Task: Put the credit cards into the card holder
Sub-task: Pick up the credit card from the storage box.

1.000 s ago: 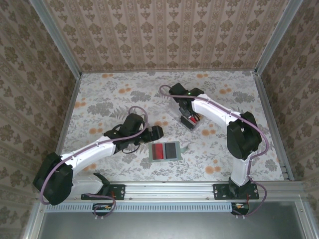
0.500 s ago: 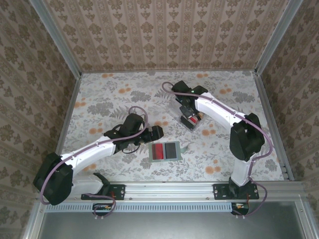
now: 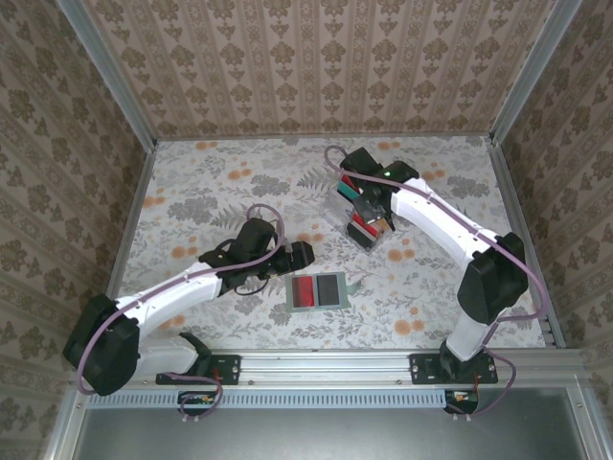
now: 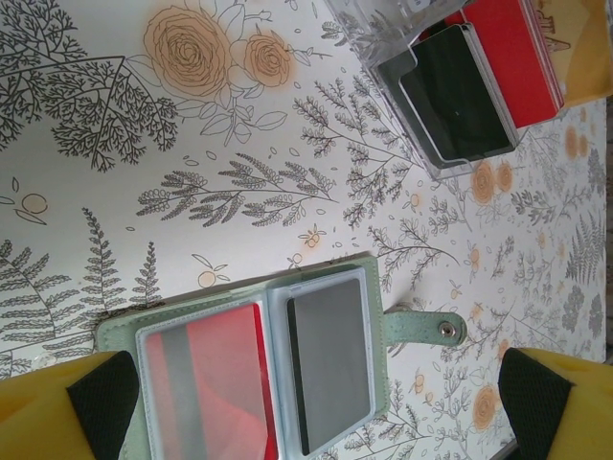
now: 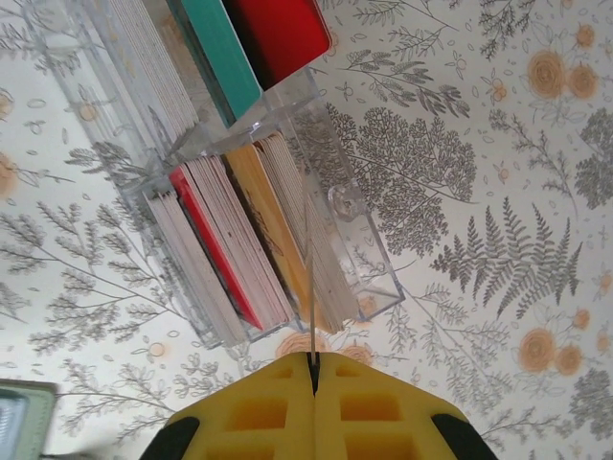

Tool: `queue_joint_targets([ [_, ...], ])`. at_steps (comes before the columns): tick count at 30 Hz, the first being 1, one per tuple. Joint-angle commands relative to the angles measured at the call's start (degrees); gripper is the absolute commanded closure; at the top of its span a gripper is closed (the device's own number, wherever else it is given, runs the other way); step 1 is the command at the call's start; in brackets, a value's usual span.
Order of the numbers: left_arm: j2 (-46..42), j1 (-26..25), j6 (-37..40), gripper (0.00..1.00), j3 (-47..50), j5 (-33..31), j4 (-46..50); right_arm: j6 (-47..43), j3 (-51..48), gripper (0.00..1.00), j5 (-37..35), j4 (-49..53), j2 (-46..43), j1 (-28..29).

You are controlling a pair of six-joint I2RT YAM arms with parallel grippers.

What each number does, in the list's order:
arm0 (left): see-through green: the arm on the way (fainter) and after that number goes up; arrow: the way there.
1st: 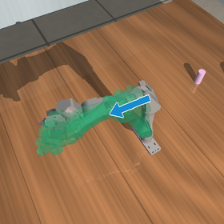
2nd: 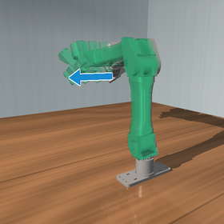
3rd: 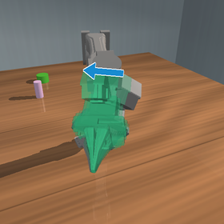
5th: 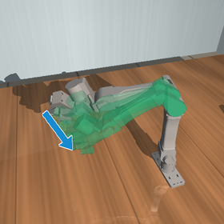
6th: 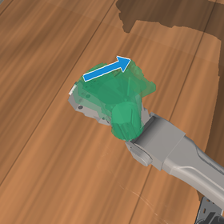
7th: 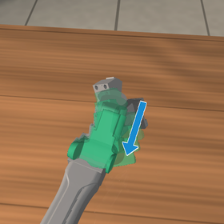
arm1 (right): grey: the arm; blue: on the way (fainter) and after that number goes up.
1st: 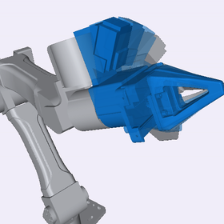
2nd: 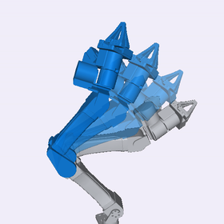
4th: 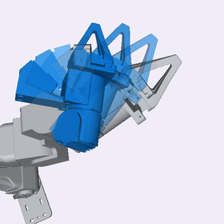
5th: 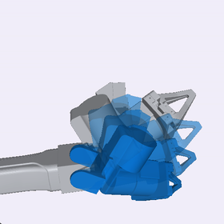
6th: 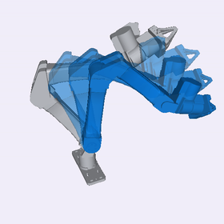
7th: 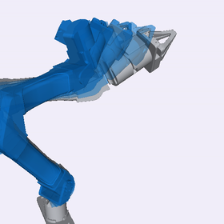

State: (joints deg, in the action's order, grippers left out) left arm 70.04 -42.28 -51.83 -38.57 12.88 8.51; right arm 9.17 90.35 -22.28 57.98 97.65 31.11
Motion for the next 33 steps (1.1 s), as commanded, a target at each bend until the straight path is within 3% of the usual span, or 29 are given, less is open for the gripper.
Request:
queue_joint_targets([
  [1,-2.00,0.46,-1.15,0.01,-1.42,0.43,-0.25,6.97,1.28,0.96,3.44,2.59,-4.63,-0.26],
  [11,-3.28,1.80,-2.36,0.07,-1.77,2.40,-1.92,30.66,-13.09,0.98,18.51,-8.71,-16.67,-0.48],
  [18,-3.11,2.27,-3.51,0.07,-1.34,2.79,-2.56,42.14,-16.57,1.00,14.59,-6.17,-15.29,3.82],
  [27,-2.72,2.21,-5.10,0.07,-0.20,3.55,-3.99,50.36,-18.17,1.00,14.43,-7.60,-14.34,7.61],
  [30,-2.57,2.29,-5.20,0.07,-0.02,4.26,-4.89,49.97,-19.31,1.00,17.59,-10.53,-15.30,7.62],
  [33,-1.87,3.00,-5.44,0.07,0.22,6.98,-7.35,46.82,-22.67,1.00,25.51,-19.26,-17.47,7.55],
])
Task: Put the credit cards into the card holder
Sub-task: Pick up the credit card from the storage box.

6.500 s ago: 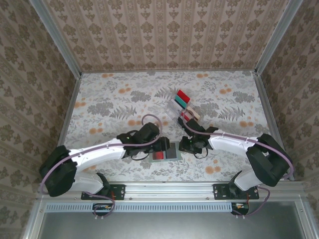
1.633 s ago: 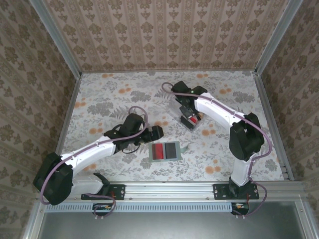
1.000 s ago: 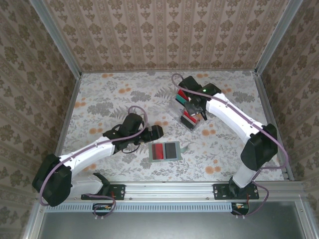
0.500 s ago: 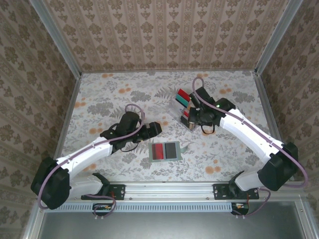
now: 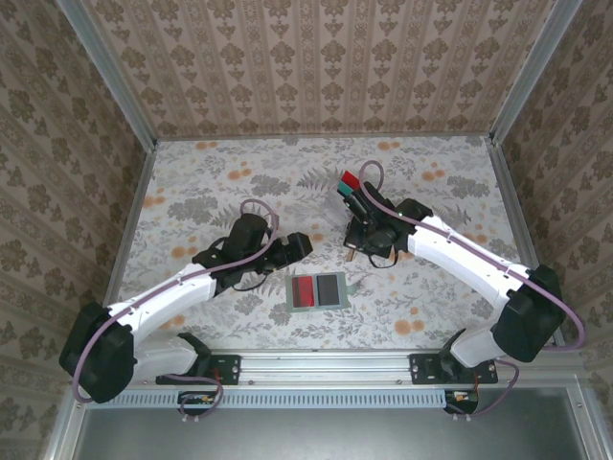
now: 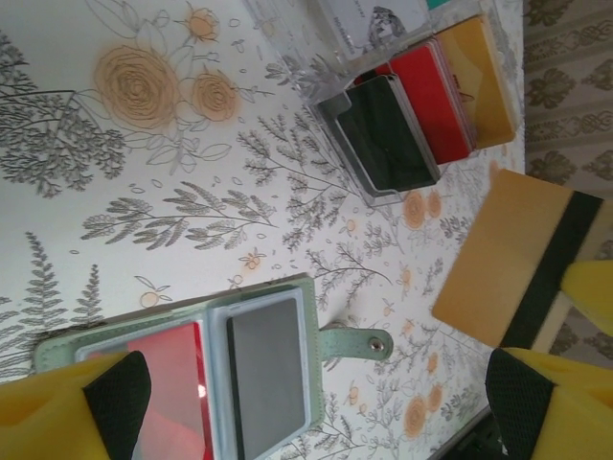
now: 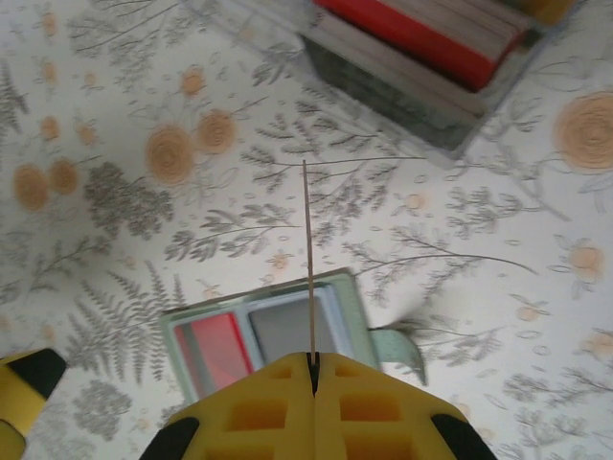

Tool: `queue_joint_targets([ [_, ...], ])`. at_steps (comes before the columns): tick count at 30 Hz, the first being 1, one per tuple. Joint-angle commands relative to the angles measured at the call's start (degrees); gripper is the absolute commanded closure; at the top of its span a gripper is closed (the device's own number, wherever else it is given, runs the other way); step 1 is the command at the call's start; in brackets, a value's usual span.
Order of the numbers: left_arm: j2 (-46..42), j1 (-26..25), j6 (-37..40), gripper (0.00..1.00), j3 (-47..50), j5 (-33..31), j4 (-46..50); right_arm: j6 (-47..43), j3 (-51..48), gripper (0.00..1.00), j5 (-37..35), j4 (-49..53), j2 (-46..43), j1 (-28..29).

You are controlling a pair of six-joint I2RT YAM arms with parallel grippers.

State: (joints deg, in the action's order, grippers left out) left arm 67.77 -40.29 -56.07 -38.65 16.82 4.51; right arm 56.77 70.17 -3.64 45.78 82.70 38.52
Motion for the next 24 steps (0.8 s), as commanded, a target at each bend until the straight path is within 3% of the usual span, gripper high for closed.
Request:
queue_joint_targets([
  [1,0.71,1.36,-1.48,0.07,0.46,4.38,-4.53,-1.65,-4.02,1.00,9.30,-10.34,-2.63,0.08],
  [6,1.97,4.34,-3.58,0.07,1.65,11.67,-12.49,-6.50,-10.19,1.00,20.97,-23.86,-7.14,-0.99],
  [14,4.55,6.19,-4.92,0.11,0.87,19.64,-20.17,-8.08,-15.29,1.00,36.99,-33.04,-9.43,-6.08],
  [24,4.71,6.19,-7.17,0.42,0.95,24.31,-27.36,-5.33,-19.02,1.00,45.24,-42.37,-9.82,-10.32],
])
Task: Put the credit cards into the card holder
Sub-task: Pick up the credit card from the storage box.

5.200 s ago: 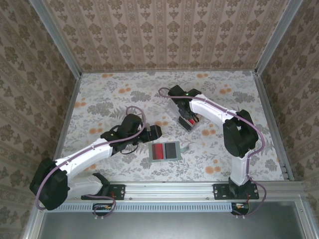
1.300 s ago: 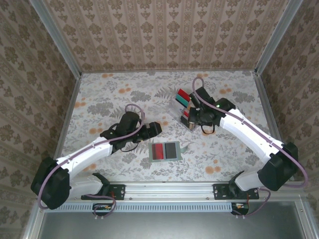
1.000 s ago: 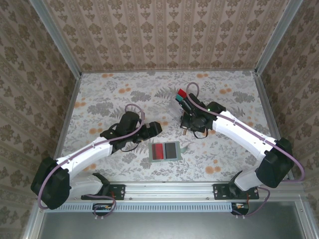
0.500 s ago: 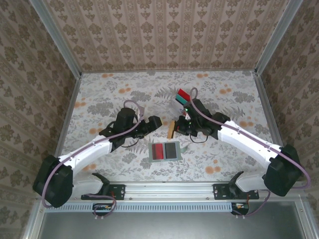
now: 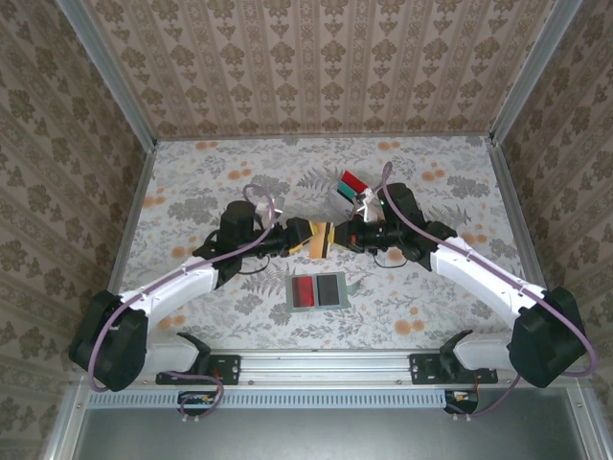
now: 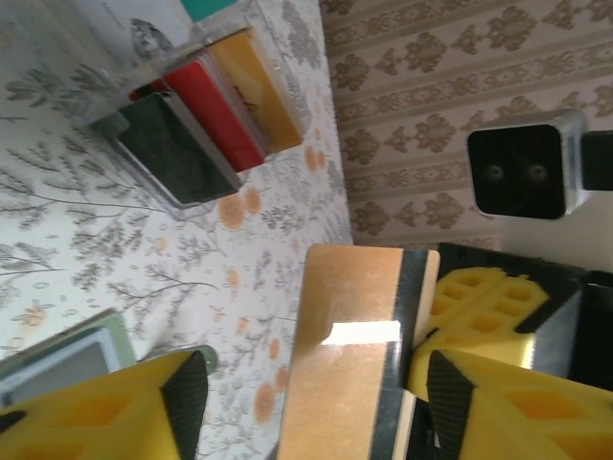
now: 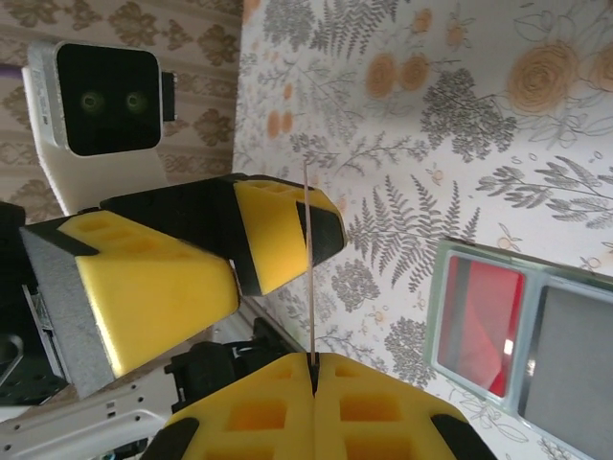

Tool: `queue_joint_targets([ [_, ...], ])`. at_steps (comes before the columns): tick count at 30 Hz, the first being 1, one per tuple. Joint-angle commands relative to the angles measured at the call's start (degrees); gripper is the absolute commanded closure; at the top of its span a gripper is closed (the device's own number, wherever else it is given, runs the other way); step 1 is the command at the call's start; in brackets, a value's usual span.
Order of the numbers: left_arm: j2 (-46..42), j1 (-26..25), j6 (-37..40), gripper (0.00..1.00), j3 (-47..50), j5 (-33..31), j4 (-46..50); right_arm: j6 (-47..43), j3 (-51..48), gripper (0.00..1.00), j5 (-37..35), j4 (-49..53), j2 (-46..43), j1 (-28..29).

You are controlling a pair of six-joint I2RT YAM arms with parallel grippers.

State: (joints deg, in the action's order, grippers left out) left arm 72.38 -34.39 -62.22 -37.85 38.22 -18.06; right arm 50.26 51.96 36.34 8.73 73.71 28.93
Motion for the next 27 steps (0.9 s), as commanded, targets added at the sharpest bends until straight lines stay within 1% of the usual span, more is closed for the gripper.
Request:
queue_joint_targets([
  [1,0.12,0.29,-1.30,0.47,0.14,3.00,-5.27,1.38,-0.81,1.00,6.00,-5.83,-0.48,-0.92],
  [3,0.05,0.29,-1.79,0.56,0.22,3.18,-6.35,1.80,-0.72,0.99,6.74,-6.73,0.07,-1.24],
  [5,0.04,0.31,-2.03,0.61,0.23,3.31,-6.76,2.07,-0.75,0.99,7.58,-7.83,0.69,-1.46],
  [8,-0.13,0.29,-2.27,0.75,0.26,3.11,-6.83,2.18,-0.68,0.98,7.94,-8.09,1.44,-1.83],
  [10,-0.31,0.29,-2.58,0.83,0.40,2.88,-7.06,2.51,-0.81,0.96,8.00,-8.62,1.82,-2.08],
  [14,-0.86,0.29,-3.97,1.00,1.18,2.07,-8.02,4.35,-1.80,0.89,8.55,-11.63,2.23,-2.38],
  [16,-1.08,0.29,-5.20,1.00,1.83,1.49,-9.44,5.52,-2.26,0.81,8.66,-13.06,2.38,-2.47],
  [17,-1.18,0.29,-6.05,1.00,2.26,1.19,-10.43,6.16,-2.53,0.80,8.73,-14.00,2.54,-2.47],
  [19,-1.24,0.30,-7.71,1.00,3.09,0.72,-12.52,7.48,-3.12,0.74,9.03,-15.87,2.78,-2.43],
  [21,-1.21,0.30,-9.28,1.00,3.71,0.46,-14.33,9.01,-3.79,0.71,8.60,-17.42,3.01,-2.56],
  [27,-1.11,0.33,-11.39,1.00,4.63,-0.27,-17.54,13.78,-5.25,0.71,9.72,-24.74,5.37,-2.58],
])
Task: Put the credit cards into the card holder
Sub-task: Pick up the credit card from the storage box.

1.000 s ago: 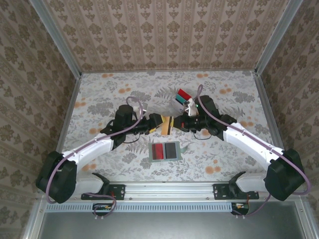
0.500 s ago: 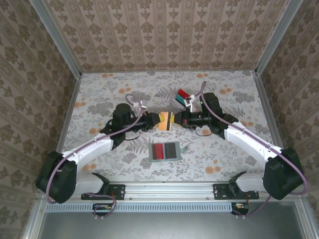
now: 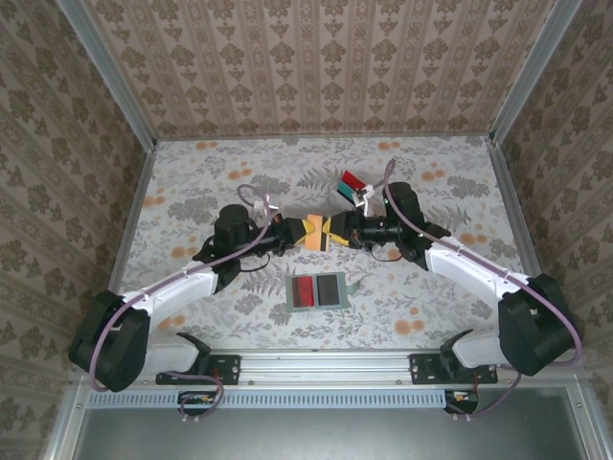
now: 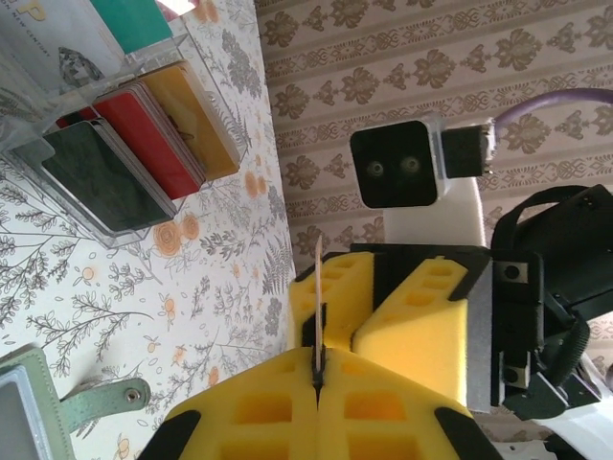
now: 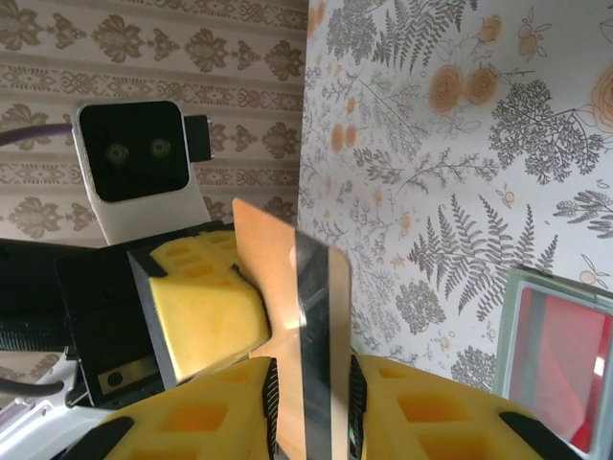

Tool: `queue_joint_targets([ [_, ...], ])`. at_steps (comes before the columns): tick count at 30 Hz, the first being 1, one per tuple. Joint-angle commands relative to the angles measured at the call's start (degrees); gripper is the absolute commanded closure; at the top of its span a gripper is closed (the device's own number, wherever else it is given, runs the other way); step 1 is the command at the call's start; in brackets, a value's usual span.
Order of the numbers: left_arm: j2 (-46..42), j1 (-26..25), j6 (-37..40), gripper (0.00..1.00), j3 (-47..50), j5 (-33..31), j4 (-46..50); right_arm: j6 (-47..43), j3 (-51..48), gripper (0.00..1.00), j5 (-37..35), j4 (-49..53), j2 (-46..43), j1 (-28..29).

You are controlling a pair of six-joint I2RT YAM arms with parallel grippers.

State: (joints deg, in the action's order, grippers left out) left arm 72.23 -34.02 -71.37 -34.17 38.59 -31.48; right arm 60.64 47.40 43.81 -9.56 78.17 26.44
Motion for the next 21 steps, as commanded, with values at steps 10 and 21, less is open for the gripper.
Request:
queue_joint_targets([
  [10,-1.49,0.01,-3.13,0.89,3.49,-4.49,-3.53,3.32,-1.36,0.89,2.18,-6.05,-0.23,-0.12],
  [21,-9.23,-1.27,18.00,0.29,-0.59,-18.84,43.64,-18.79,2.65,0.94,-25.14,34.15,-4.94,4.59],
])
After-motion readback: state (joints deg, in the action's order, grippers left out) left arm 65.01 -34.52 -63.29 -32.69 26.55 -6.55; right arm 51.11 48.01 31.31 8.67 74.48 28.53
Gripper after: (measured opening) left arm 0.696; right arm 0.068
